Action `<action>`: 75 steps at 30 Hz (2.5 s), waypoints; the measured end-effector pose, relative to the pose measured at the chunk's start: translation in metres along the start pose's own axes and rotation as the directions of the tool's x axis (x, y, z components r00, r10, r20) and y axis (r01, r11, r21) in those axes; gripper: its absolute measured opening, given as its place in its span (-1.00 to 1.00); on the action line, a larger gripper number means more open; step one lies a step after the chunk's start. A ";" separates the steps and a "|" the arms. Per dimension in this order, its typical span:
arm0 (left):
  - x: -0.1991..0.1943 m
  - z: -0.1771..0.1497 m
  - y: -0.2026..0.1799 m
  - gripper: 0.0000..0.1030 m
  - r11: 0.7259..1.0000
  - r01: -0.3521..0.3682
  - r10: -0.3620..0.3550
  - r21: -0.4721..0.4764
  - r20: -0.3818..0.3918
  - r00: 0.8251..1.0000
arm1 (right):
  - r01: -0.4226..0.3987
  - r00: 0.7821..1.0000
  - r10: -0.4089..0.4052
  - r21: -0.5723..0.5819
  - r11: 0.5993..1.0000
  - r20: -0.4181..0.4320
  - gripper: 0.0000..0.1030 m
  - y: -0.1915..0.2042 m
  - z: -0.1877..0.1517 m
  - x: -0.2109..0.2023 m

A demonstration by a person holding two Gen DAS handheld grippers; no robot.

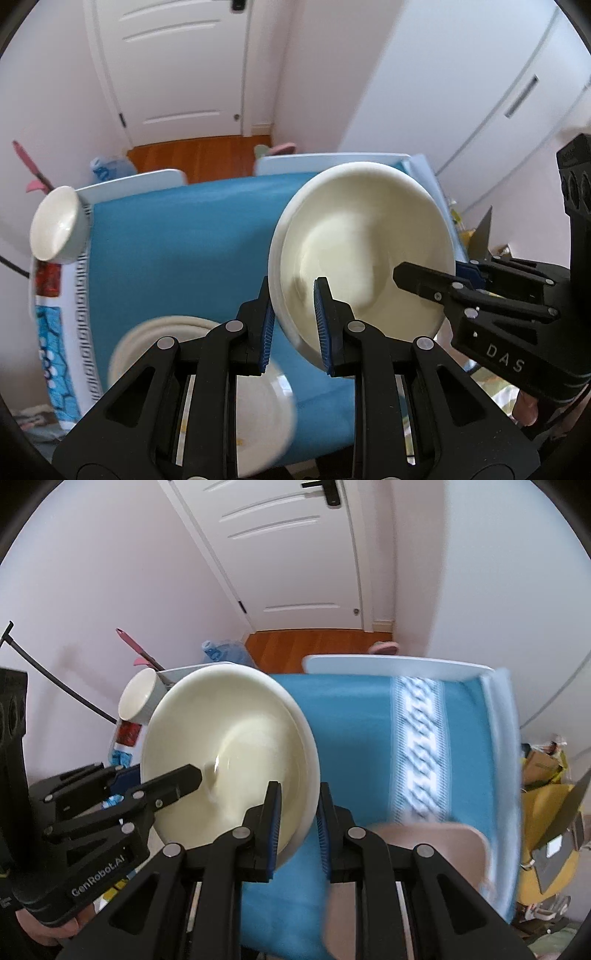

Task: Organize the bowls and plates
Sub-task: 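Carry the cream bowl with both tools and lower it into the taupe bowl, then open both tools and move them to the white ribbed bowl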

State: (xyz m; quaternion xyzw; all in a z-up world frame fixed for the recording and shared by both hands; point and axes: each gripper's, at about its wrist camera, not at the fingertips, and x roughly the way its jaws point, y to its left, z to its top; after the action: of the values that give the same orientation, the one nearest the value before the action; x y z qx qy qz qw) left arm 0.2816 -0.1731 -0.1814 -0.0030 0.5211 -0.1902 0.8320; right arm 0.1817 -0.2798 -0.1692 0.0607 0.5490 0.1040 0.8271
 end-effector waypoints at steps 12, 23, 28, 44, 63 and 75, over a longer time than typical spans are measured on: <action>0.047 -0.037 -0.093 -0.65 0.996 0.040 -0.032 0.074 -0.105 0.994 | 0.048 0.996 -0.044 0.053 0.997 -0.075 -0.67 -0.081 -0.066 -0.020; 0.091 -0.054 -0.116 -0.65 0.992 0.011 0.015 0.129 -0.194 0.981 | 0.037 0.986 -0.025 0.072 0.997 -0.166 -0.67 -0.116 -0.094 0.008; 0.110 -0.057 -0.119 -0.65 0.989 -0.023 0.056 0.145 -0.226 0.973 | 0.037 0.981 -0.023 0.071 0.997 -0.193 -0.67 -0.120 -0.096 0.017; 0.118 -0.055 -0.129 -0.64 0.976 -0.054 0.107 0.212 -0.245 0.963 | 0.045 0.979 -0.029 0.072 0.996 -0.202 -0.67 -0.122 -0.096 0.018; 0.093 -0.057 -0.133 -0.64 0.965 -0.079 0.130 0.249 -0.193 0.973 | 0.043 0.991 -0.028 0.119 0.992 -0.128 -0.67 -0.127 -0.098 -0.010; -0.048 -0.031 -0.063 -0.44 0.997 -0.070 0.076 -0.040 0.158 0.985 | -0.126 0.979 0.135 -0.068 0.990 0.150 -0.66 -0.076 -0.047 -0.088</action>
State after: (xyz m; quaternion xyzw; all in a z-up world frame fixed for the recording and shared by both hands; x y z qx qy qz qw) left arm 0.2167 -0.2101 -0.1416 -0.0136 0.4559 -0.1497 0.8772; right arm 0.1137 -0.3753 -0.1249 0.0804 0.4749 0.1691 0.8599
